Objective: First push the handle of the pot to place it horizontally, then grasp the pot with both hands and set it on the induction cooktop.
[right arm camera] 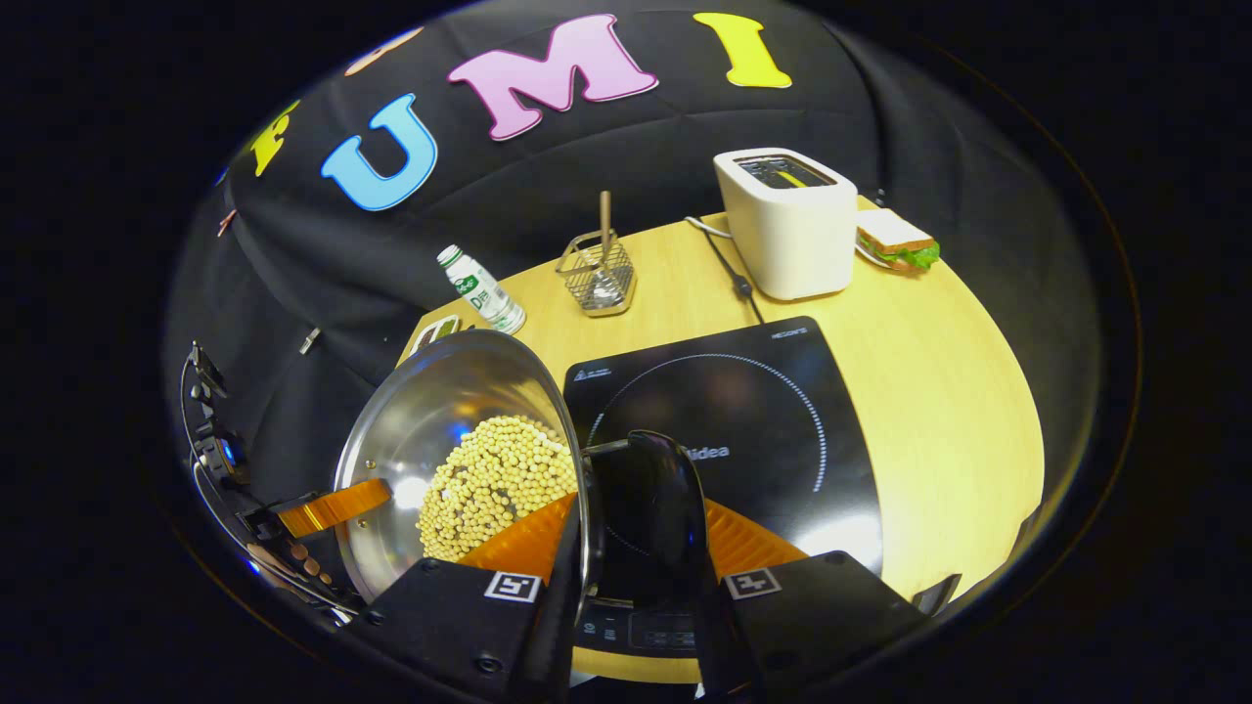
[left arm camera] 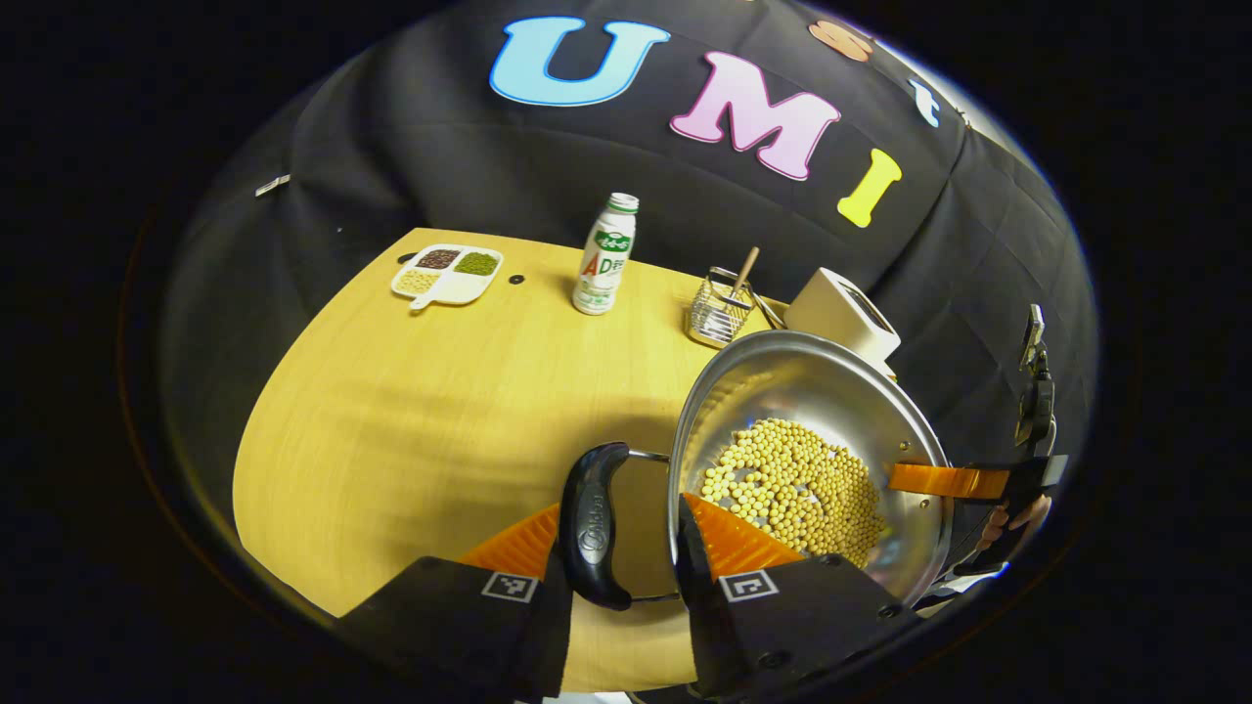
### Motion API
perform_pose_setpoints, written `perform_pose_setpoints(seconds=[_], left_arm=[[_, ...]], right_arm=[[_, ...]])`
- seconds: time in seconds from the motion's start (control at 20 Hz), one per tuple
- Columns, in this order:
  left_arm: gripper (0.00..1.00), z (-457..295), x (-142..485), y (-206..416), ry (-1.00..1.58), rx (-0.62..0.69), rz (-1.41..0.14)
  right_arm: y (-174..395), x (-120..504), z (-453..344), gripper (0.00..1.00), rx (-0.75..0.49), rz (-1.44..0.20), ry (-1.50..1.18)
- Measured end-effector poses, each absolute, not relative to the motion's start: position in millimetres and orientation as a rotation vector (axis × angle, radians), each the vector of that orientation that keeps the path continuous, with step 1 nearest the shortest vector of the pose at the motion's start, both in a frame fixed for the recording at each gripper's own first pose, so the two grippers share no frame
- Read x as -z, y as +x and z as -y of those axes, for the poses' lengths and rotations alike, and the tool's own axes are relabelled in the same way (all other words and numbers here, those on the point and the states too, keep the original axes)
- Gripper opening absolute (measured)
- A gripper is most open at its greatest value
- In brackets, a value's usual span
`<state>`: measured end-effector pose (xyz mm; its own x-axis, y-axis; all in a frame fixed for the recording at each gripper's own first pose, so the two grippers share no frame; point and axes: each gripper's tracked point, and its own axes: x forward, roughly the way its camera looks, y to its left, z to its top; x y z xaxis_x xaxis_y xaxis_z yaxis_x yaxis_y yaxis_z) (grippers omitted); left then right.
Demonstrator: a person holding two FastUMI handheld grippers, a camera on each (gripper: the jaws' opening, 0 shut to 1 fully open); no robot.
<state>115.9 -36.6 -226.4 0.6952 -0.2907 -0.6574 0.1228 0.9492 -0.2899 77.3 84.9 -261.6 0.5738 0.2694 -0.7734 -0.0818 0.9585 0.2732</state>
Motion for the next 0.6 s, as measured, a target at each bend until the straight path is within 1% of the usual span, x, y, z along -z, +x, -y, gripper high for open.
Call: perform_pose_setpoints(seconds=[0.05, 0.1, 0.3, 0.35, 0.4, 0.45, 0.5, 0.55, 0.6], left_arm=[[0.53, 44, 227, 119, -0.231, 0.240, -0.770], [0.53, 53, 228, 121, -0.228, 0.247, -0.774], [0.53, 85, 235, 133, -0.221, 0.268, -0.785], [0.54, 91, 237, 134, -0.220, 0.271, -0.786], [0.51, 97, 238, 137, -0.219, 0.274, -0.786], [0.53, 104, 239, 140, -0.219, 0.277, -0.787], [0.53, 112, 241, 144, -0.219, 0.279, -0.788], [0.53, 117, 243, 146, -0.220, 0.281, -0.792], [0.52, 122, 245, 148, -0.220, 0.282, -0.795]], right_arm=[[80, 261, -76, 0.48, -0.199, -0.937, 0.218], [82, 260, -67, 0.53, -0.191, -0.935, 0.218], [91, 263, -35, 0.53, -0.169, -0.943, 0.218], [94, 264, -29, 0.53, -0.166, -0.942, 0.218], [97, 264, -23, 0.48, -0.162, -0.941, 0.218], [99, 265, -16, 0.53, -0.158, -0.941, 0.218], [102, 266, -11, 0.53, -0.154, -0.942, 0.218], [105, 267, -6, 0.48, -0.151, -0.943, 0.218], [108, 269, 0, 0.53, -0.147, -0.946, 0.219]])
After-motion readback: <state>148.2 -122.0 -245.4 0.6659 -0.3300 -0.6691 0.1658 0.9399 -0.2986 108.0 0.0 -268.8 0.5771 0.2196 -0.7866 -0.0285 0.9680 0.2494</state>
